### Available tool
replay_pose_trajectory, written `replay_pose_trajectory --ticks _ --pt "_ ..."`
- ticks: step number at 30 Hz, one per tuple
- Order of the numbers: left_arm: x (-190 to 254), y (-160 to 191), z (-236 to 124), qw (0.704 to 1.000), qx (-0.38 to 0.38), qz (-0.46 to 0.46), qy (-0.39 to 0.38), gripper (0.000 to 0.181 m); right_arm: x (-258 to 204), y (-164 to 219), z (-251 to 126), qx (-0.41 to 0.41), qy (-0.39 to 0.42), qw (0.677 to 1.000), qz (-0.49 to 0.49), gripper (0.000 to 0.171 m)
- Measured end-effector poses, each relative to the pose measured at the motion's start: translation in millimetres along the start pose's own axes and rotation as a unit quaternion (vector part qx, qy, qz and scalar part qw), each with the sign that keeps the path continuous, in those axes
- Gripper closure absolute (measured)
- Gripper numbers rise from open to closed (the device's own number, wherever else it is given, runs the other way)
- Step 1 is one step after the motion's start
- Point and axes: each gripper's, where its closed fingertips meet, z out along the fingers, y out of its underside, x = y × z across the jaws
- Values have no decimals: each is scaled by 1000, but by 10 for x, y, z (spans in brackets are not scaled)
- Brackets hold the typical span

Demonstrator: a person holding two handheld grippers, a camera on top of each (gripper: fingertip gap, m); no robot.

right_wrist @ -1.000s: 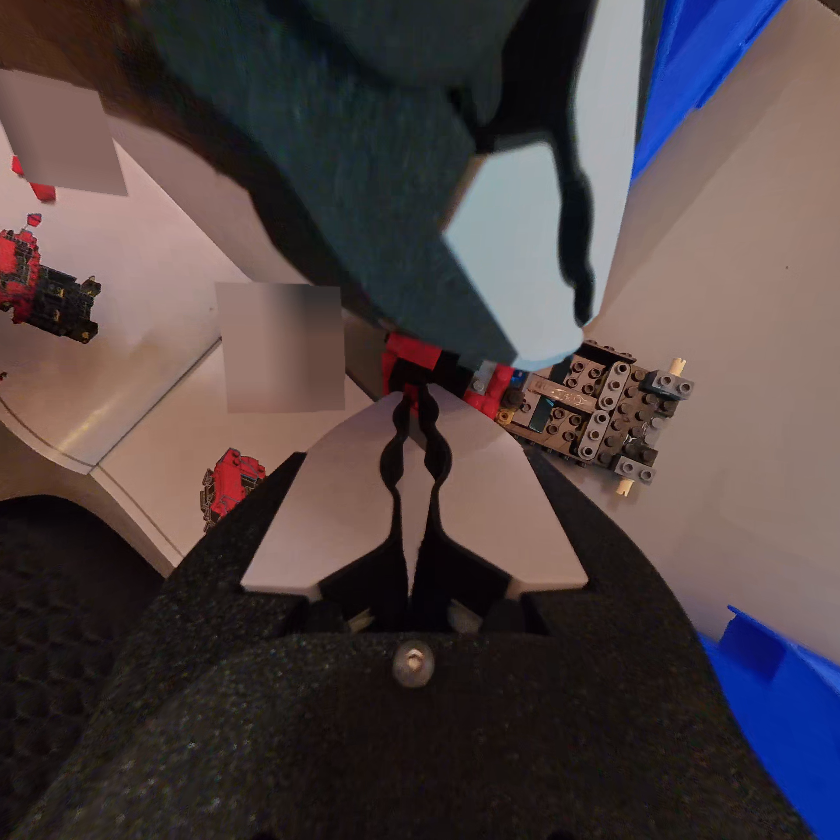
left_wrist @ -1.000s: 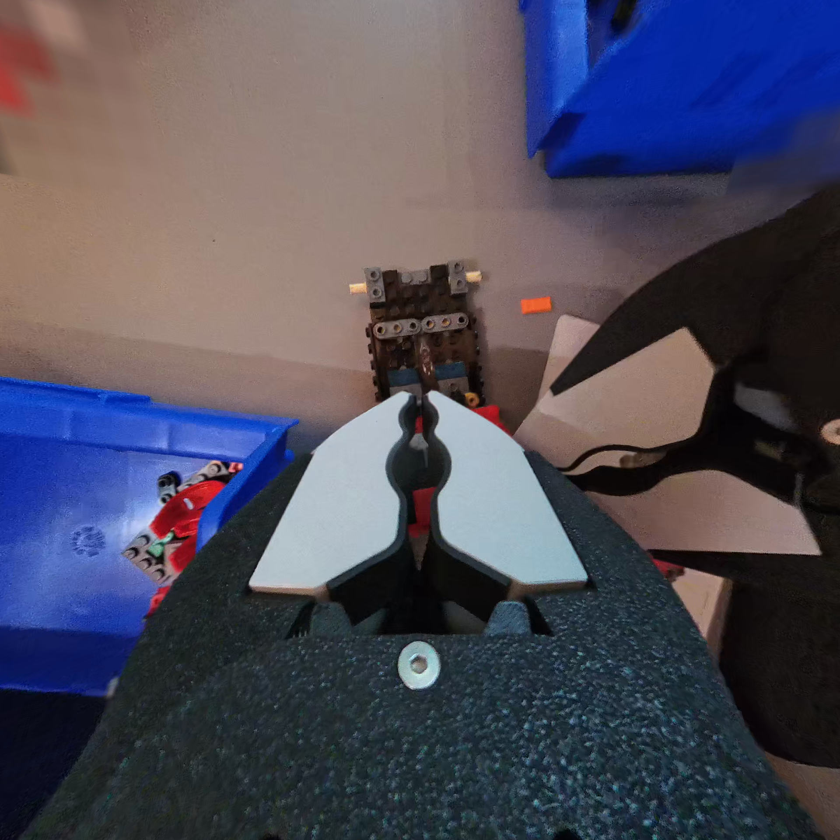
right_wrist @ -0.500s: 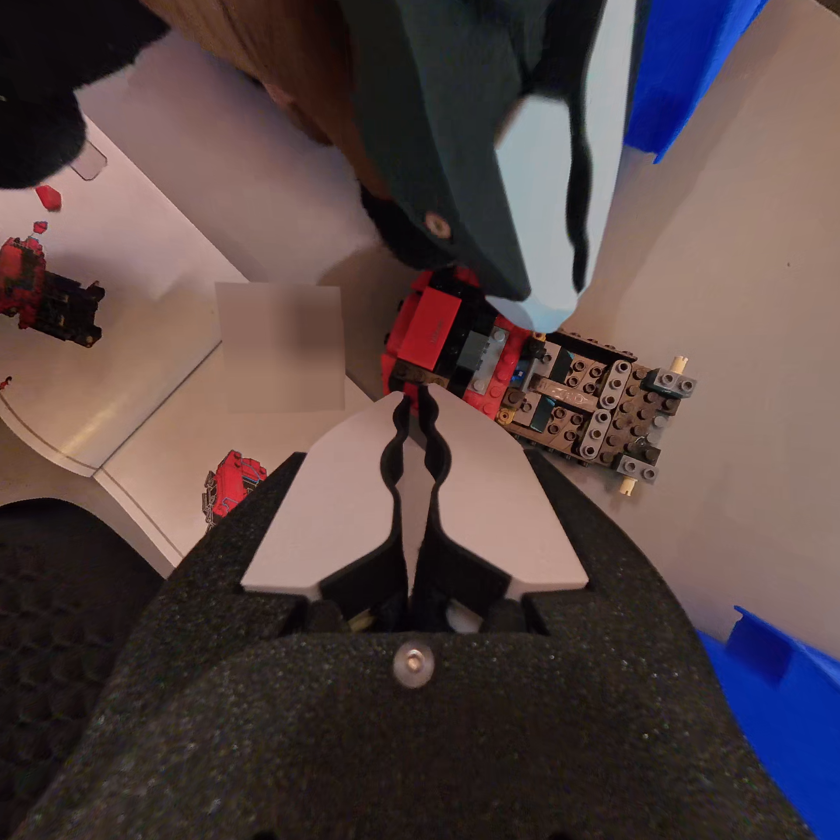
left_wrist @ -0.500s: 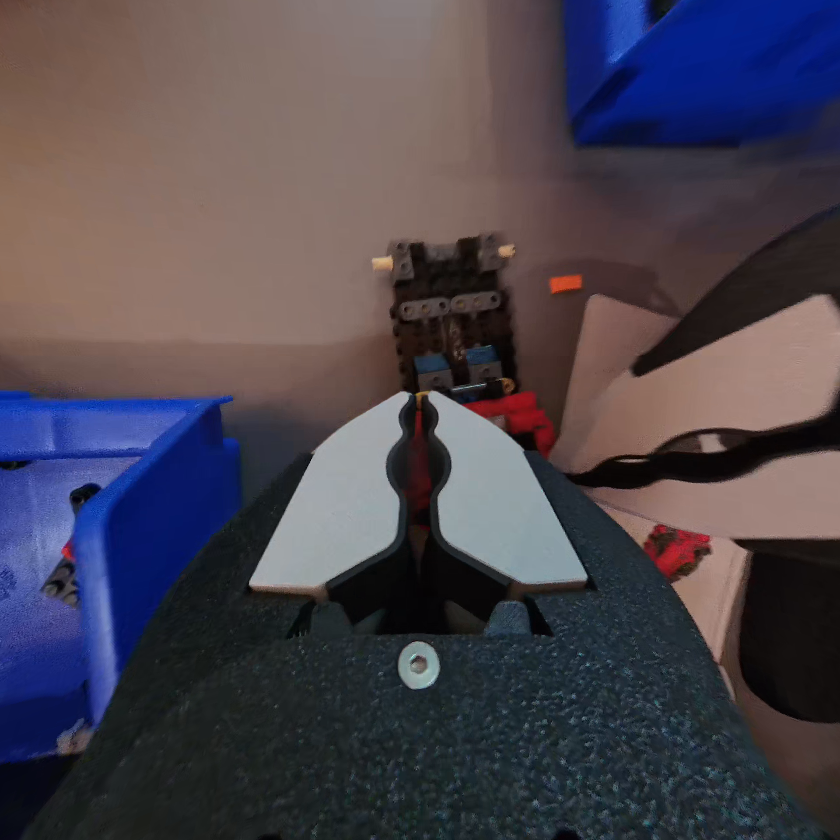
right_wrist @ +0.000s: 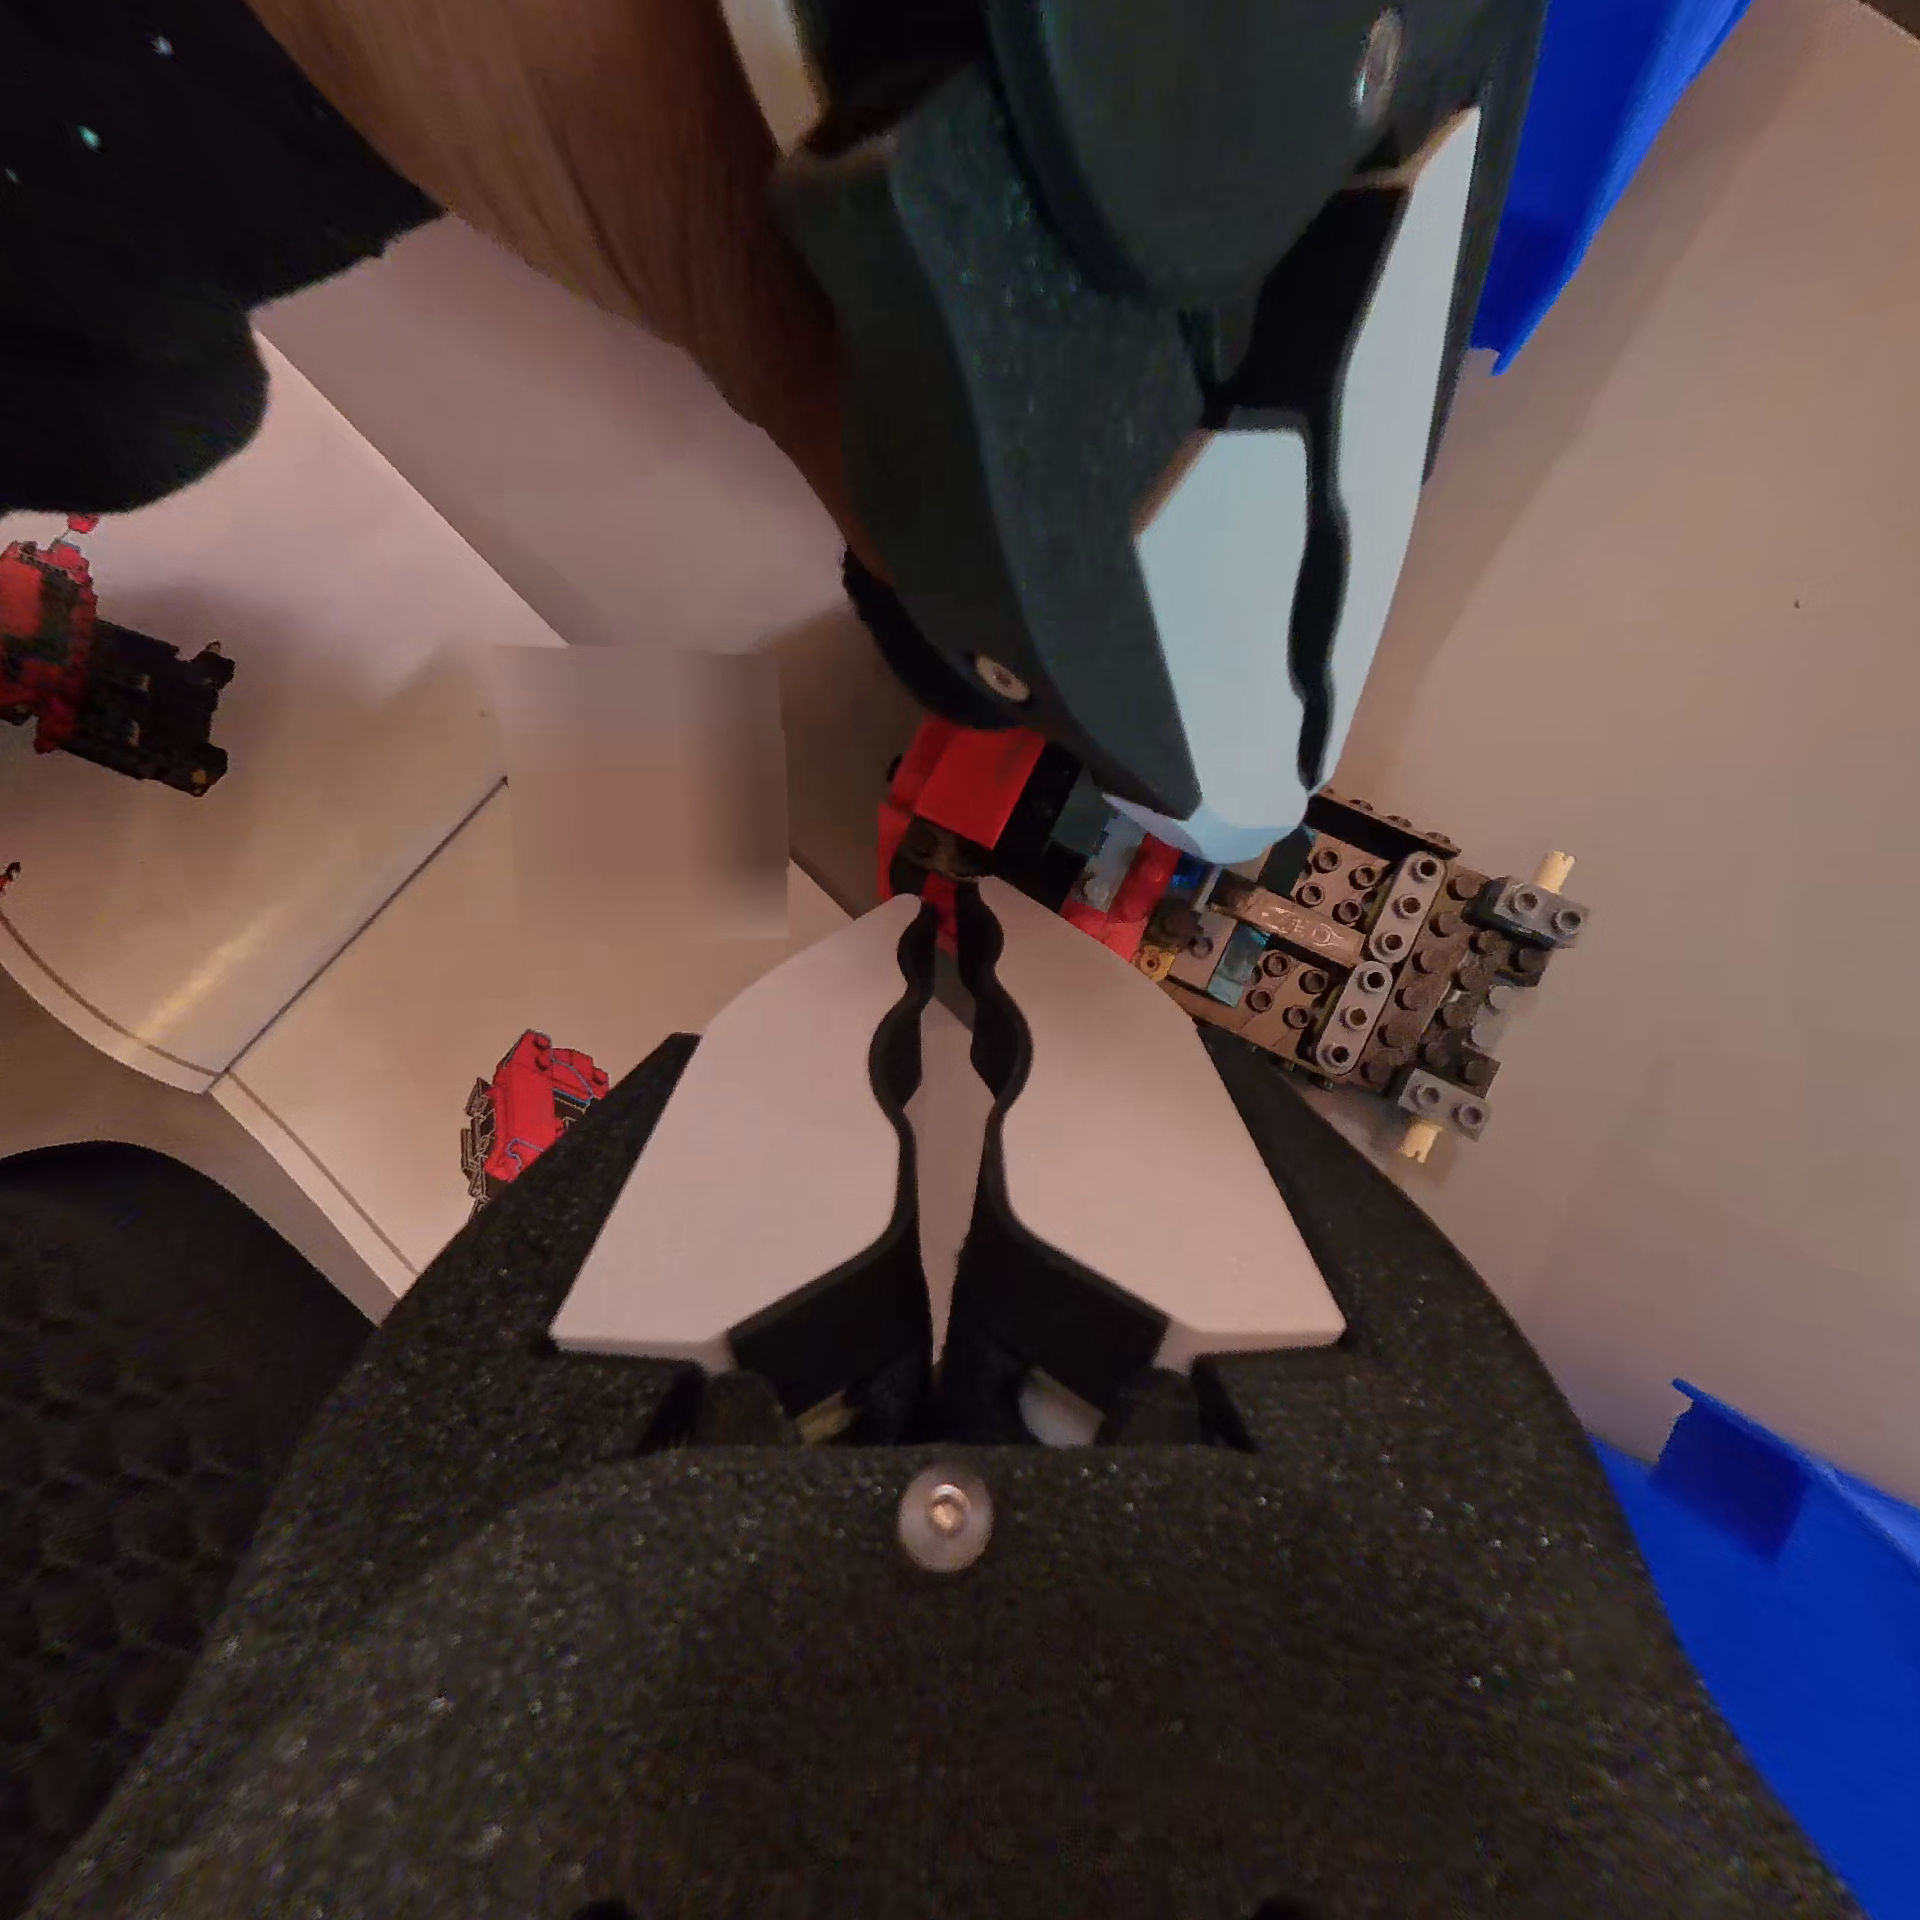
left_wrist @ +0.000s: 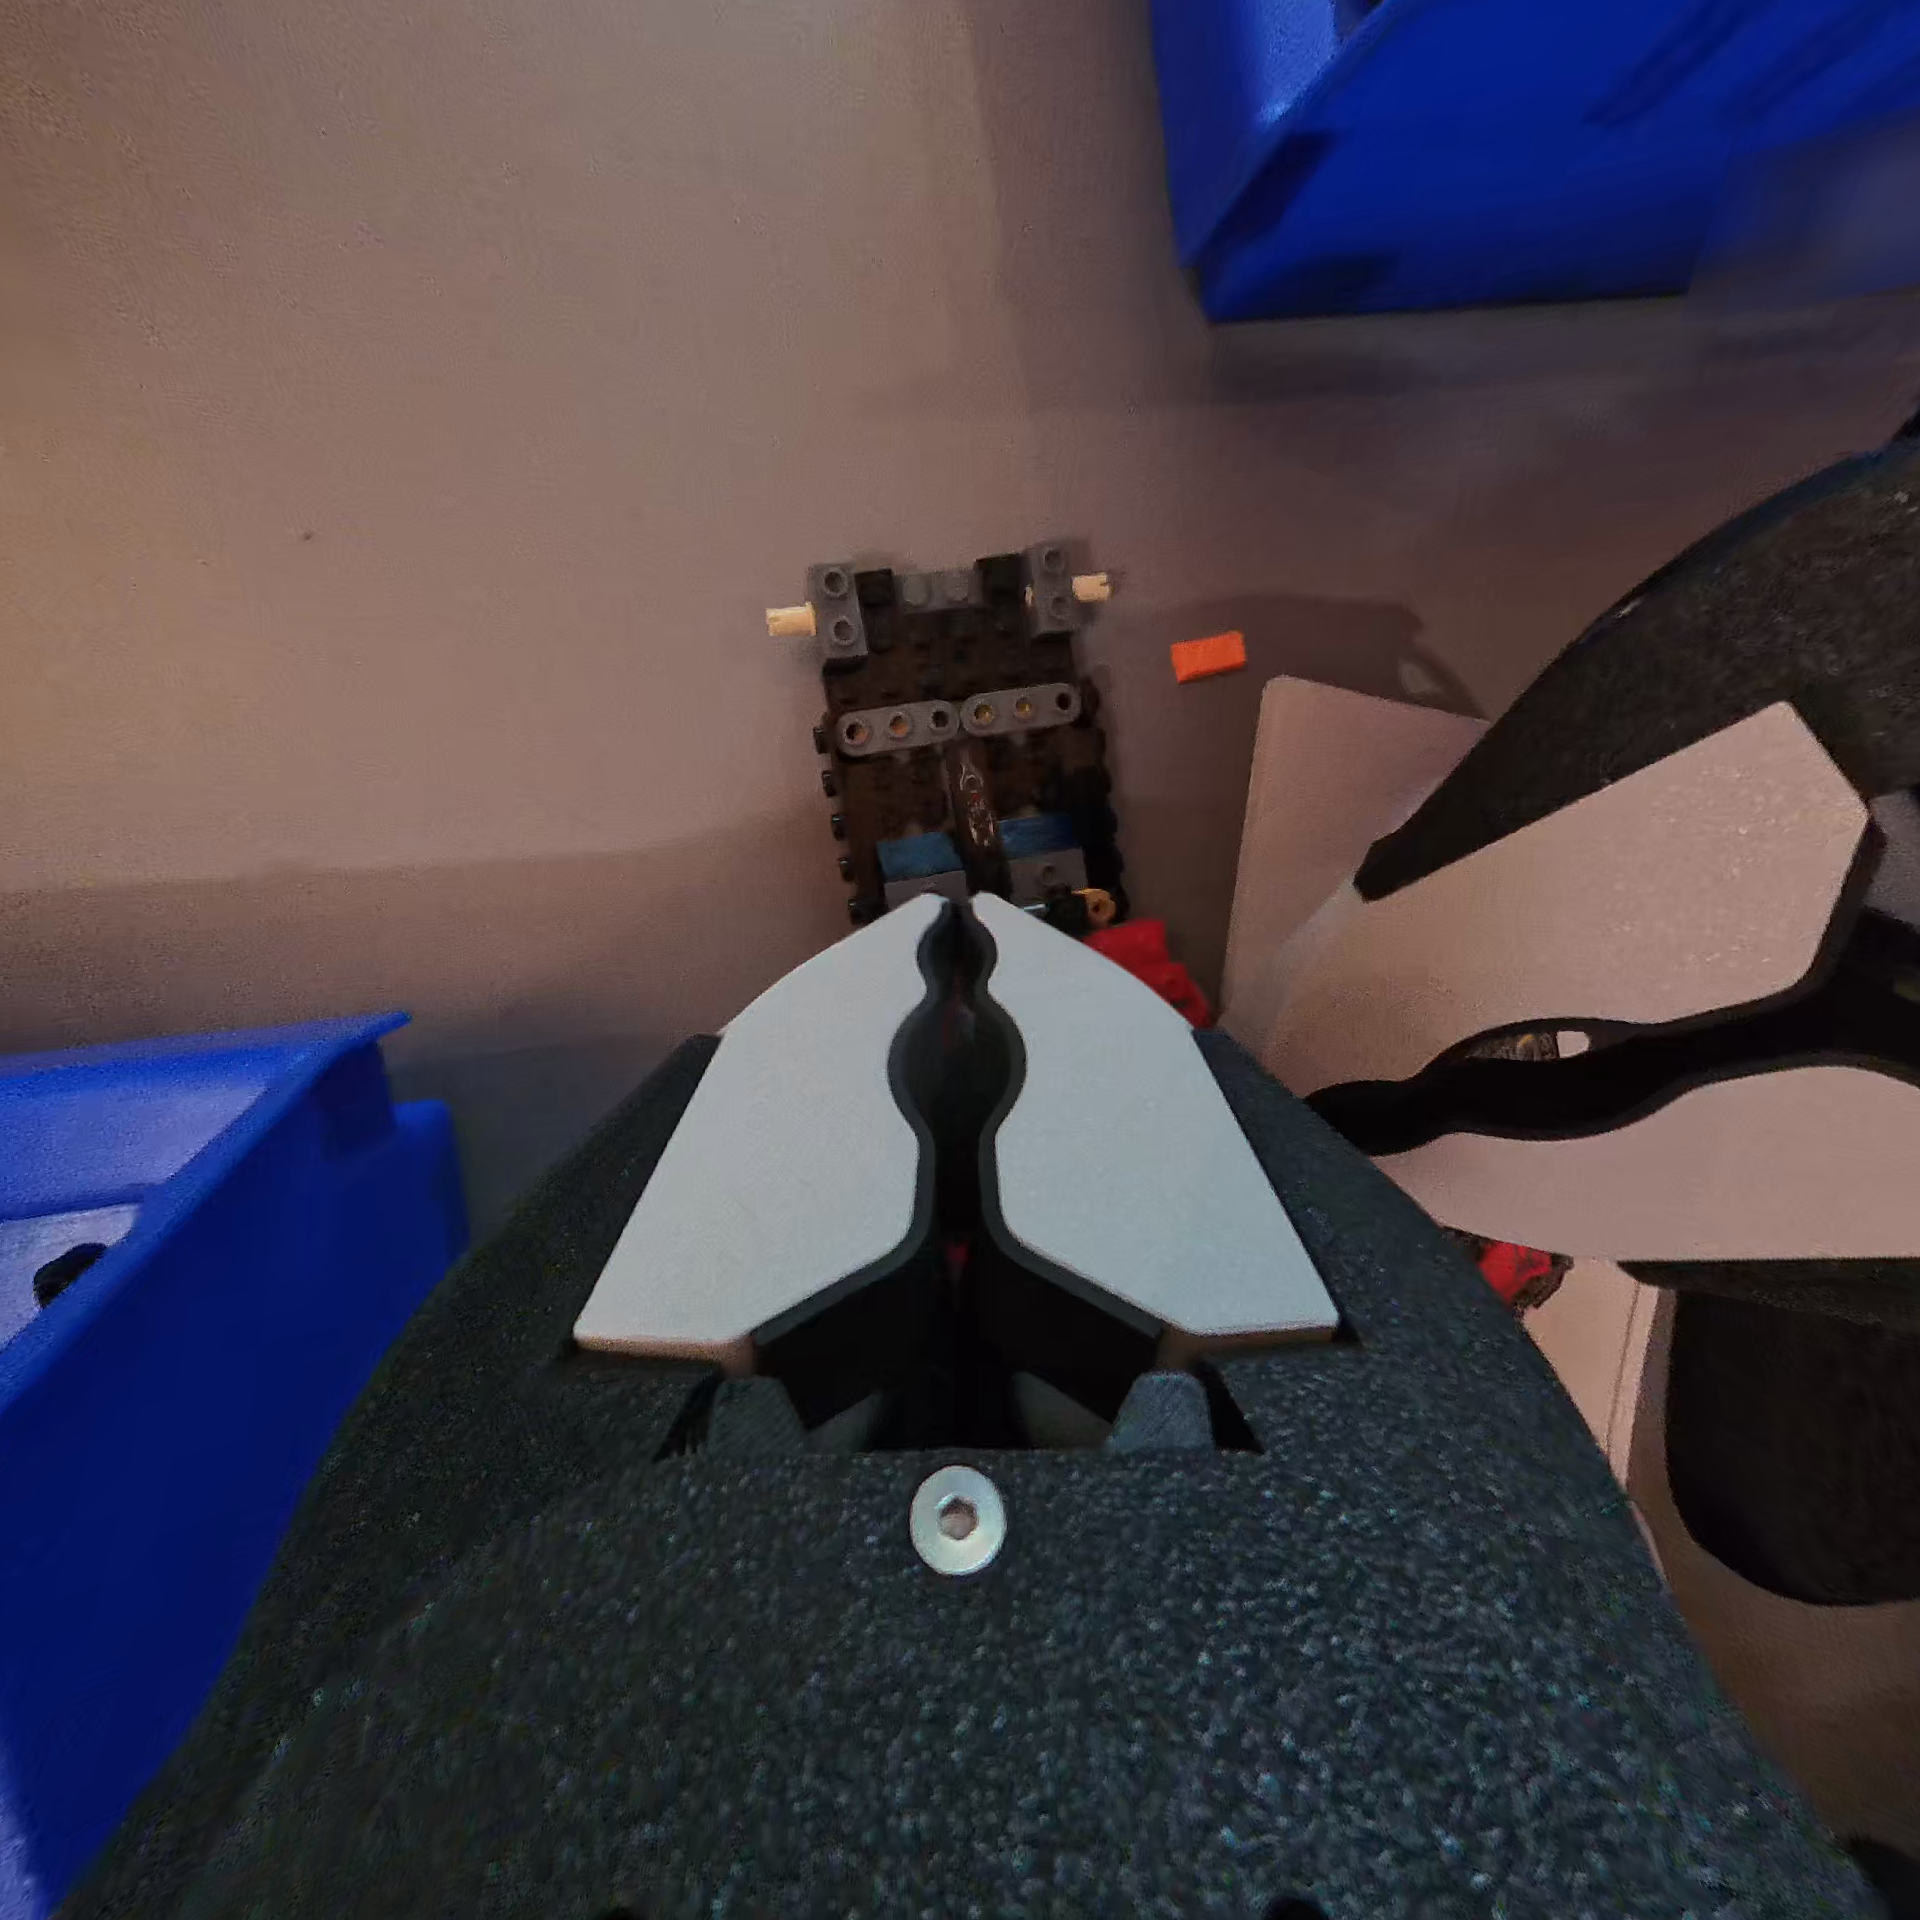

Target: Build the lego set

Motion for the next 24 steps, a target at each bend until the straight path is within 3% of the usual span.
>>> replay_pose_trajectory --ticks 15,19,24 --pt "46 -33 -2 998 28 53 15 181 0 3 -4 -5 2 1000 -3 167" --pt "-110 -167 -33 998 45 24 -31 181 1 3 -5 -6 3 1000 -2 167" --pt "-202 -100 46 999 -4 2 -52 181 0 3 -5 -10 5 1000 -4 167"
